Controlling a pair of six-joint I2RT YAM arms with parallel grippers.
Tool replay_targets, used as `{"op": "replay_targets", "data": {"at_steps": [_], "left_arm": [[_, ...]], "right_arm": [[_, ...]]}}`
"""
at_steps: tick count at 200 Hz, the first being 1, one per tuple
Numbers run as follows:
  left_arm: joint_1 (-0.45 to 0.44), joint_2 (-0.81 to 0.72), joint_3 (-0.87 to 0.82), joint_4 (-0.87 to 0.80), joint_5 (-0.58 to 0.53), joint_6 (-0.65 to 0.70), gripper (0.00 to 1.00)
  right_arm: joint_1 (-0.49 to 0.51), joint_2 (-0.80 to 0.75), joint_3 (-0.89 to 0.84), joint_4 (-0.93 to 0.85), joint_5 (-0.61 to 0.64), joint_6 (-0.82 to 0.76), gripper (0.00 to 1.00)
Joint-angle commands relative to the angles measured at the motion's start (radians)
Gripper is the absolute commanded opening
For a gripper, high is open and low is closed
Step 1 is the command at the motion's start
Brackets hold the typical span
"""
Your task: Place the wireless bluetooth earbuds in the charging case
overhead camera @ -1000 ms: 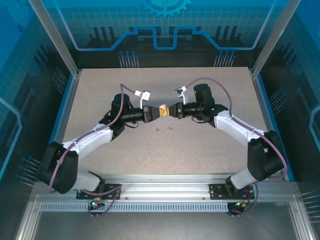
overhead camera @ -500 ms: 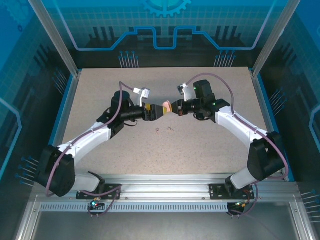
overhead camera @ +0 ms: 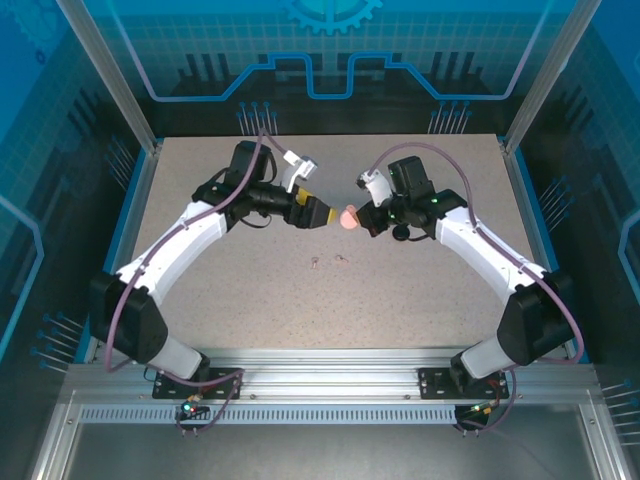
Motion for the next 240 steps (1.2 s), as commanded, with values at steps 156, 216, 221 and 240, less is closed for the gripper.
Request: {"op": "replay_targets", "data": {"at_steps": [156,216,221,240], "left_arm": [[-0.023,0.227,0.174,-0.272,0.235,0.215,0.52],[-0.023,0.23,0.17,-0.259,0.245,0.209,0.44],[-0.024,0.23,0.17,-0.261,0.246,0.209,0.43],[-0.023,0.231,0.167,-0.258,0.247,0.21,0.41]], "right_arm": [[0.094,0.024,0.126,-0.103,-0.059,-0.093,0.0],[0.097,0.027,0.127,-0.097,-0.059,-0.091,0.0],[0.098,0.027,0.127,-0.097,-0.058,-0.092,0.0],[0.097,0.027,0.129,-0.096,-0.059,-0.091,0.0]]}}
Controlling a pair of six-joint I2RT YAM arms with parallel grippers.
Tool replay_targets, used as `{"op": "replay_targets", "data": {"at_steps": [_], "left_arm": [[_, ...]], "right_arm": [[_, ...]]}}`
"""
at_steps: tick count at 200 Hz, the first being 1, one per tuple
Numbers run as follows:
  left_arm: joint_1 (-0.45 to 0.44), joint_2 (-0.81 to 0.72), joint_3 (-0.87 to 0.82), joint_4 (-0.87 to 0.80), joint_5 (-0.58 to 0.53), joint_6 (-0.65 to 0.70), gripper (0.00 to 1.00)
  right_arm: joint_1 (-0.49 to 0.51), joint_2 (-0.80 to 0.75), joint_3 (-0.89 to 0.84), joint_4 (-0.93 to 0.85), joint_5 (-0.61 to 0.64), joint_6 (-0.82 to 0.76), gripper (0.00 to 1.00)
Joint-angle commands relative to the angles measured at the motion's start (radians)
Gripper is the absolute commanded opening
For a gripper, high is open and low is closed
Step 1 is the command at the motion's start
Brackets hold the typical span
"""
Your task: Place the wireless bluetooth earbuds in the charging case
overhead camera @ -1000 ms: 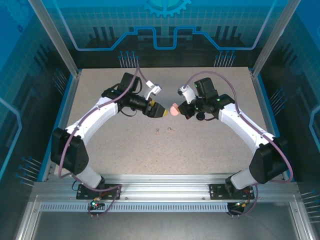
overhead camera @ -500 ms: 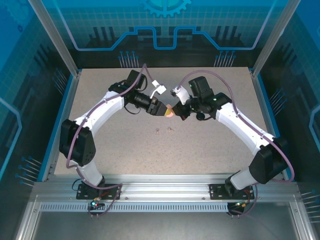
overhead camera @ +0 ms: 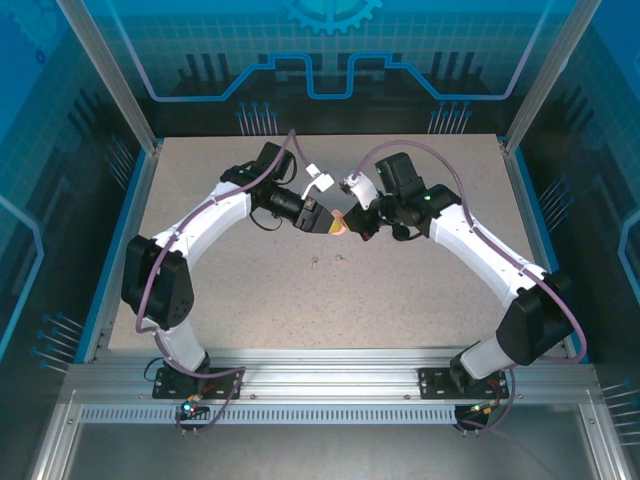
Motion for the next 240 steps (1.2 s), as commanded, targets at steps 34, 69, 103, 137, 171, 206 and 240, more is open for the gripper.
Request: {"op": "replay_targets", "data": {"at_steps": [34,69,103,137,171,206,240], "left_arm": [[-0.006,0.013,0.011,0.005,0.054,0.024,0.34],[-0.006,0.013,0.012,0.005,0.056,0.026,0.22],[-0.003,0.016,0.009,0.003,0.054,0.018,0.0],[0.026,-0.033,-0.052,0.108,0.04,-0.043,0.0],[0.077,-0.151,-0.176,0.29,-0.014,-0.14,0.0],[0.094,-0.298,-0.353,0.534,-0.174,-0.248,0.0],[0.092,-0.456,-0.583,0.865,-0.361,-0.339,0.0]], "right_arm": [[0.015,0.01,0.035,-0.009,-0.009,-0.011,0.0],[0.016,0.011,0.038,-0.008,-0.009,-0.006,0.0],[0.016,0.005,0.043,0.002,0.031,0.022,0.02],[0.004,-0.046,0.033,0.02,0.082,0.094,0.33],[-0.047,-0.11,-0.023,0.022,0.044,0.171,0.39],[-0.048,-0.132,-0.158,0.093,0.089,0.325,0.5],[-0.004,-0.038,-0.21,0.103,0.164,0.366,0.58]]}}
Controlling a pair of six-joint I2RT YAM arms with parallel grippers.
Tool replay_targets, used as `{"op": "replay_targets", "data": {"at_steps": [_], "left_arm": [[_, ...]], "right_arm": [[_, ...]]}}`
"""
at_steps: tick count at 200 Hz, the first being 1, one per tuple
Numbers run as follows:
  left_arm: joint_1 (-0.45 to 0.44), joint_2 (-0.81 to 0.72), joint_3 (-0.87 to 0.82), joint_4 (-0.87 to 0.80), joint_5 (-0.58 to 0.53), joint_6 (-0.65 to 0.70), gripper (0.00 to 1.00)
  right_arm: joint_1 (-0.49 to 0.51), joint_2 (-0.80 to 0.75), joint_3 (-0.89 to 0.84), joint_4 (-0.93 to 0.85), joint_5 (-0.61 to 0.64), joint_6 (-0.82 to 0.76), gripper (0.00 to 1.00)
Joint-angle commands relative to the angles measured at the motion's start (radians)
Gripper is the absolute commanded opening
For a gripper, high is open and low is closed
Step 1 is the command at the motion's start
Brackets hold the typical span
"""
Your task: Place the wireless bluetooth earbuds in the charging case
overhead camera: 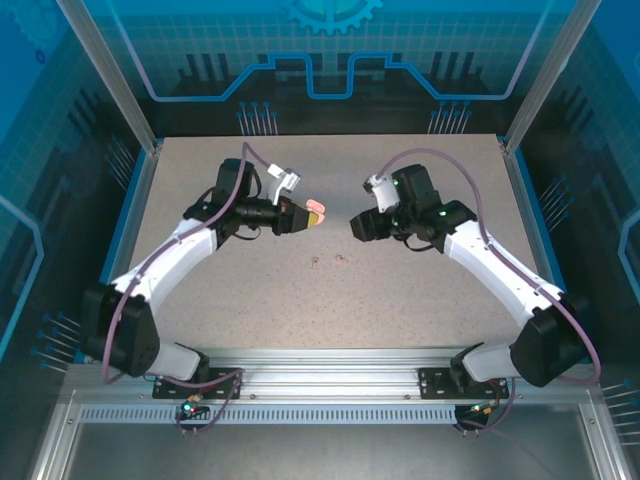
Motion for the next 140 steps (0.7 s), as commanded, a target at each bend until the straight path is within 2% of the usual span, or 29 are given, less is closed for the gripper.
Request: {"op": "replay_targets", "data": {"at_steps": [1,37,71,106,140], "left_arm": [[-0.001,-0.1,-0.134,0.316,-0.169,-0.096,0.0],[-0.006,-0.238,-0.316,0.574,-0.393,-0.115,0.0],[-0.036,-0.295,-0.439,0.819,-0.514,-0.063,0.0],[-0.099,-0.298,-0.448,0.888,-0.569,0.065,0.0],[-0.121,-0.301,-0.437,0.939,-0.631,0.075,0.0]], "right_arm": [[0.035,0.077,-0.033,0.019,0.059,0.071,0.58],[0.065,0.252,0.039,-0.024,0.105,0.039,0.57],[0.102,0.409,0.15,-0.094,0.162,-0.003,0.54],[0.142,0.502,0.233,-0.147,0.216,-0.049,0.52],[0.168,0.576,0.294,-0.2,0.274,-0.078,0.49]]}}
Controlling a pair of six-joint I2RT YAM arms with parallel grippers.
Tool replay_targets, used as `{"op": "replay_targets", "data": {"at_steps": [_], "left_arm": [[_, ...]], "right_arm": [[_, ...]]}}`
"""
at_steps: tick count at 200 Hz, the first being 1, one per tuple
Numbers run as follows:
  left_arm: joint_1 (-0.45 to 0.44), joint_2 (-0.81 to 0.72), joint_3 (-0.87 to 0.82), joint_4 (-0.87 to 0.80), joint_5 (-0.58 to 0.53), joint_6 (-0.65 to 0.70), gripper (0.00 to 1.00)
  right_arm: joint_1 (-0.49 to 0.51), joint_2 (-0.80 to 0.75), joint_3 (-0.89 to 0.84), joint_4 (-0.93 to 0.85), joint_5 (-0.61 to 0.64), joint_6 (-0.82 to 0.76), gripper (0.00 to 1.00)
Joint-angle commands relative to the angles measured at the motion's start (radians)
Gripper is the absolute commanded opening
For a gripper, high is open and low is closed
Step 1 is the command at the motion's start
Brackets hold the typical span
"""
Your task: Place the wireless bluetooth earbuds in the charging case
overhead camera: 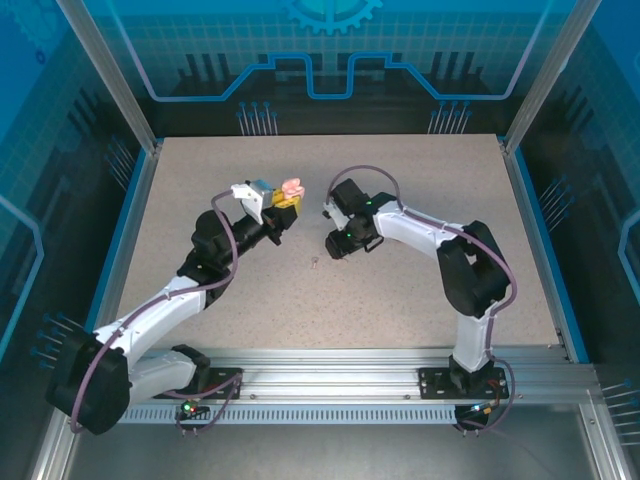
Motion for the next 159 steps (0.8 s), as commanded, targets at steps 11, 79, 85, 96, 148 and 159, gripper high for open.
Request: {"op": "replay_targets", "data": {"at_steps": [11,79,85,96,148,159], "left_arm": [[-0.01,-0.031,0.004,0.118,-0.112,0.043,0.0],[-0.01,-0.086,0.003,0.119,-0.163,0.032,0.0],[-0.01,-0.087,0.003,0.117,-0.165,0.032,0.0],[-0.01,-0.088,0.003,0.119,-0.167,0.035,0.0],[-0.009,-0.089,0.005,0.112,-0.167,0.04,0.0],[-0.01,-0.09,0.005,0.112,-0.169,0.04,0.0]], "right_arm": [[0.025,0.07,0.061,-0.088,0.071,-0.045,0.48],[0.048,0.161,0.131,-0.129,0.101,-0.064,0.43],[0.051,0.165,0.138,-0.134,0.101,-0.066,0.42],[0.055,0.177,0.15,-0.143,0.105,-0.069,0.42],[0.059,0.204,0.163,-0.154,0.115,-0.075,0.39],[0.061,0.21,0.166,-0.157,0.114,-0.076,0.38]]}}
